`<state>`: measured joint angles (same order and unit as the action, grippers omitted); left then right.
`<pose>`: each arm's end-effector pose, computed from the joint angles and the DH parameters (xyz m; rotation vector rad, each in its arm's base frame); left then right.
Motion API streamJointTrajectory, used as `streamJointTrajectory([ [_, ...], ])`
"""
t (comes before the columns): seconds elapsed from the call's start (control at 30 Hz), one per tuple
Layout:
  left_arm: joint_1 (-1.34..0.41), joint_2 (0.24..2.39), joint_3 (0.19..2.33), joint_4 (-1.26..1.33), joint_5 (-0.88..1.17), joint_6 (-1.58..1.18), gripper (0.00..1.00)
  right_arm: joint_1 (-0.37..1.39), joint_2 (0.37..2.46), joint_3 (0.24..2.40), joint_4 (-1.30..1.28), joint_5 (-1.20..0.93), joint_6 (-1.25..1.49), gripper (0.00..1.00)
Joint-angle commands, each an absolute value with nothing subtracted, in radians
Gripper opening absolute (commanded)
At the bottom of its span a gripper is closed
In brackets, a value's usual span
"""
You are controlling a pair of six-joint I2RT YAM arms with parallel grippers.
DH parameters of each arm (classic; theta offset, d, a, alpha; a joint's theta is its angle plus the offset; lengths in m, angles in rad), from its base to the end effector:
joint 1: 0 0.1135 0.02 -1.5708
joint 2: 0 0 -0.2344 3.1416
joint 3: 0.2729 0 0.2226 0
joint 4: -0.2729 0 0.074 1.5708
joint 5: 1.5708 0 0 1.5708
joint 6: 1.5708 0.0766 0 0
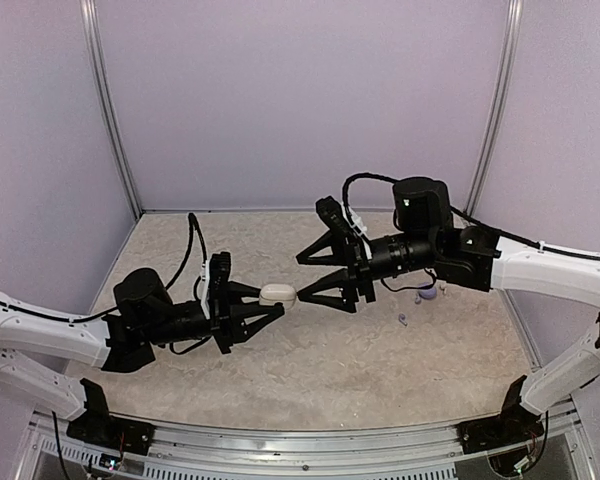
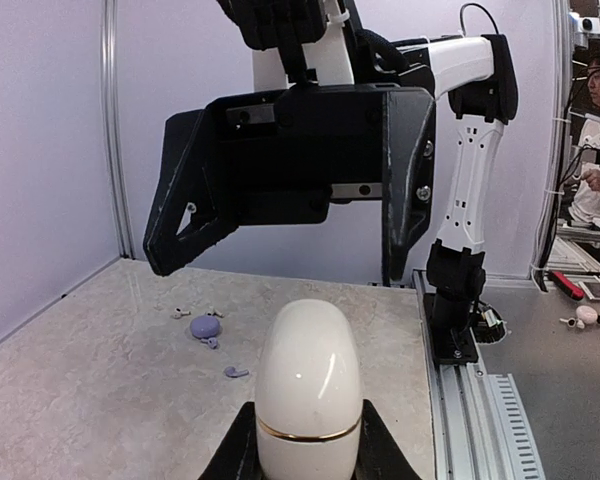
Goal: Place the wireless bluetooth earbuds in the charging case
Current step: Open the charging case.
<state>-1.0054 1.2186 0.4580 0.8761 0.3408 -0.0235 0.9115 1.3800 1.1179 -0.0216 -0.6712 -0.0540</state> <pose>0.1289 -0.2510 0.2461 0.9813 1.2090 -1.0736 0.1625 0.2875 0.3085 -1.3263 1.4565 1.1988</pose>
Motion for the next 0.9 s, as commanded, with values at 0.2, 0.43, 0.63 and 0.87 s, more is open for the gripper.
streamJointTrajectory([
  [0.2, -1.042, 1.24, 0.489, 0.912, 0.35, -0.024, 0.05, 0.962, 1.442, 1.19, -0.054, -0.654, -0.088, 0.76],
  [0.43, -1.046, 1.246, 0.499, 0.907, 0.35, -0.023, 0.05, 0.967, 1.44, 1.188, -0.06, -0.673, -0.096, 0.75],
  [0.63, -1.046, 1.249, 0.504, 0.905, 0.352, -0.025, 0.05, 0.986, 1.456, 1.195, -0.081, -0.664, -0.118, 0.77],
  [0.87, -1.048, 1.246, 0.509, 0.899, 0.356, -0.018, 0.05, 0.986, 1.455, 1.194, -0.079, -0.618, -0.117, 0.73],
])
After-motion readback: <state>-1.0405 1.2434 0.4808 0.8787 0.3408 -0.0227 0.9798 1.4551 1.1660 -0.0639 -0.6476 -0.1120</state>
